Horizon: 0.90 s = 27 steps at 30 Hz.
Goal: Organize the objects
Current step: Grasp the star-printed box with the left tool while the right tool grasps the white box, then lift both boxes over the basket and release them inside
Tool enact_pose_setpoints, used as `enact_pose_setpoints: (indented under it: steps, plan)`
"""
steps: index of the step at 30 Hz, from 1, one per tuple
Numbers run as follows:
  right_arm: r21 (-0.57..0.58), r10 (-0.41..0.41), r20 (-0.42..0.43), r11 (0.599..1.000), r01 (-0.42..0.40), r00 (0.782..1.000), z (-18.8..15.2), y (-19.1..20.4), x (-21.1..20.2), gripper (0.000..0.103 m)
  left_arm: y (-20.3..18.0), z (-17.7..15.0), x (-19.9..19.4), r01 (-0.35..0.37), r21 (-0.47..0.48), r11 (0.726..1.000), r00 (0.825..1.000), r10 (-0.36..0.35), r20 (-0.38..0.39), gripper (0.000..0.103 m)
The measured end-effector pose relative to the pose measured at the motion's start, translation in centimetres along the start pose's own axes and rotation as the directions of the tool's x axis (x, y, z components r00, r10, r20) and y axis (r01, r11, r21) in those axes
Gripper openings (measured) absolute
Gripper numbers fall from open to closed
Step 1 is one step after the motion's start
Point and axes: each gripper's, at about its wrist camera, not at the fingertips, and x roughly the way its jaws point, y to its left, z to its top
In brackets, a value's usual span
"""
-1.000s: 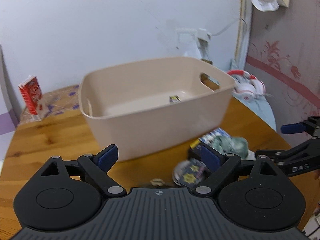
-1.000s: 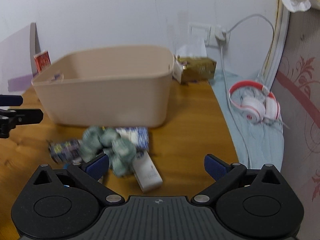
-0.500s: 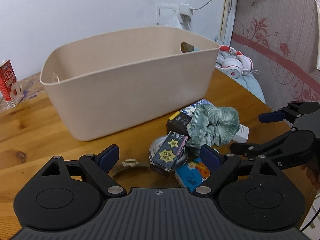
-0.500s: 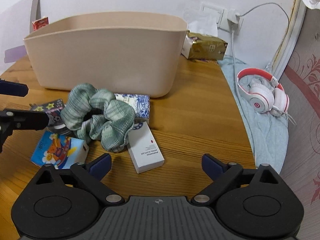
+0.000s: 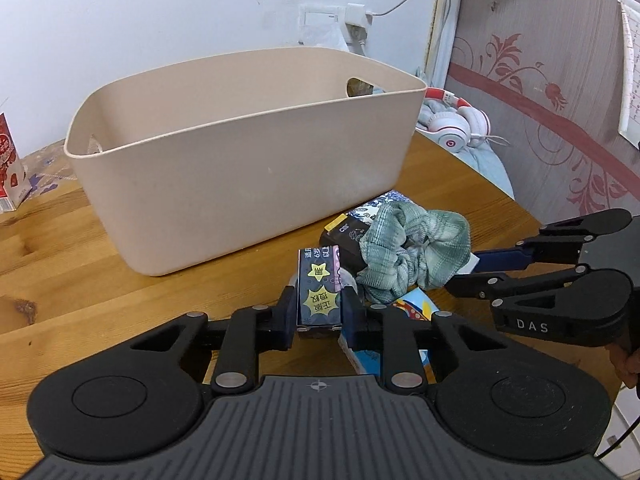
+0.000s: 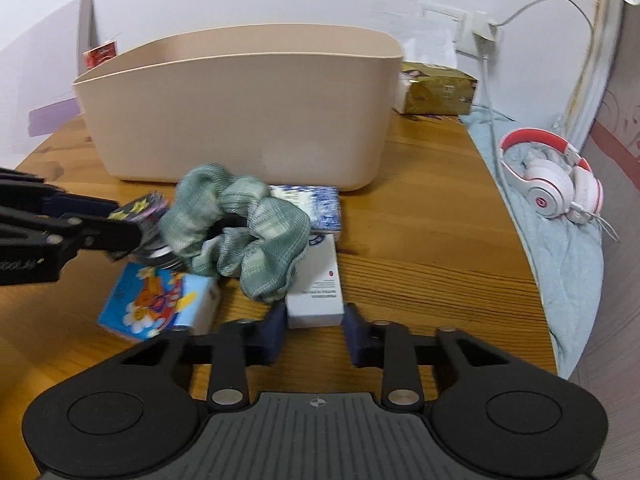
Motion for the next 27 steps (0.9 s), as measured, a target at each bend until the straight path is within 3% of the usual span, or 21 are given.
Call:
enact_pose_setpoints:
  steps: [8,16,27]
  plan:
    - [0.022,-0.015,0.023,1.0,0.014,1.0,-0.4,0.4,-1.5,0.028,0.2,-0.3,-1.4,0.007,0.001,1.0,1.0,-0.007,0.024,0.024]
    - [0.068,-0.042,0.104,0.997,0.035,0.994,0.2,-0.1,-5.0,0.028,0.8,0.2,-4.1,-0.002,-0.007,1.0,0.997,0.003,0.082,0.024]
    - [0.074,-0.072,0.279,0.996,0.054,0.958,3.3,0.0,-9.8,0.028,1.6,3.5,-9.3,-0.033,0.007,0.999,0.971,0.03,0.237,0.024]
